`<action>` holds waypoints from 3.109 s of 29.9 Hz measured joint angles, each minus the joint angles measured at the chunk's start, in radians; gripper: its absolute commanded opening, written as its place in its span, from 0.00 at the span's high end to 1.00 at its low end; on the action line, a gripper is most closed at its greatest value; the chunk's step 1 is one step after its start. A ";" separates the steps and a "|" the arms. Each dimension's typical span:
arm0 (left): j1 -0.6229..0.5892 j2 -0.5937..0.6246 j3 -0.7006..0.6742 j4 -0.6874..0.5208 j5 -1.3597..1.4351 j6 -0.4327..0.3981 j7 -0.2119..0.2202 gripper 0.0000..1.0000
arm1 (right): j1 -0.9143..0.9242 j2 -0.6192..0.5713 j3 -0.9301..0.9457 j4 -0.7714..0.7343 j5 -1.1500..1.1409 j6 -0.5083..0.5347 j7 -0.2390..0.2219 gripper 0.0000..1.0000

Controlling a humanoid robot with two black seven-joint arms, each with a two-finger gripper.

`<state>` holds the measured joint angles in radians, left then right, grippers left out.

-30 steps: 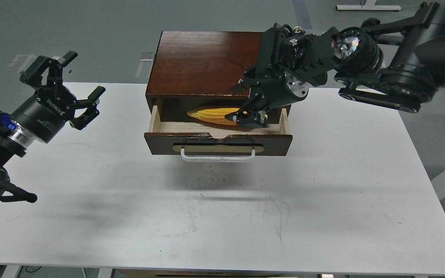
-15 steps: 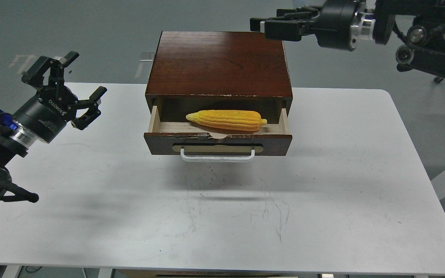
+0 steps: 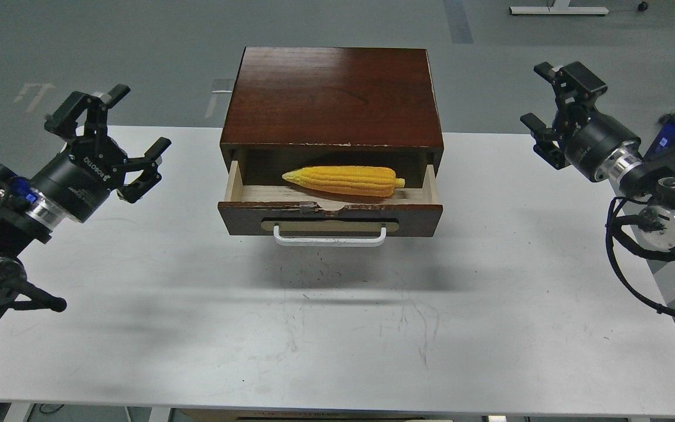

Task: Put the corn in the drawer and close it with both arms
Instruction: 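Bring the left gripper to the front of the drawer near its handle, then push the drawer front with the left gripper toward the box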

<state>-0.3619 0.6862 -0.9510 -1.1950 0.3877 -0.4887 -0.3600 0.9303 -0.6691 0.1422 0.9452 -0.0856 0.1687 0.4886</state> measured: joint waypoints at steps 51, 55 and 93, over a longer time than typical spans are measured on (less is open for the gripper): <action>-0.184 -0.171 0.340 -0.456 1.368 0.000 -0.047 1.00 | -0.140 0.040 0.033 -0.080 0.075 0.080 0.000 0.02; -0.131 -0.171 0.341 -0.431 1.354 0.000 -0.015 1.00 | -0.140 0.040 0.033 -0.080 0.074 0.080 0.000 0.02; -0.118 -0.182 0.275 -0.196 1.044 0.000 0.056 1.00 | -0.157 0.041 0.033 -0.082 0.073 0.081 0.000 0.02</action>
<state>-0.4796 0.5044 -0.6756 -1.3912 1.4314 -0.4890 -0.3042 0.7733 -0.6279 0.1749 0.8636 -0.0123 0.2495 0.4882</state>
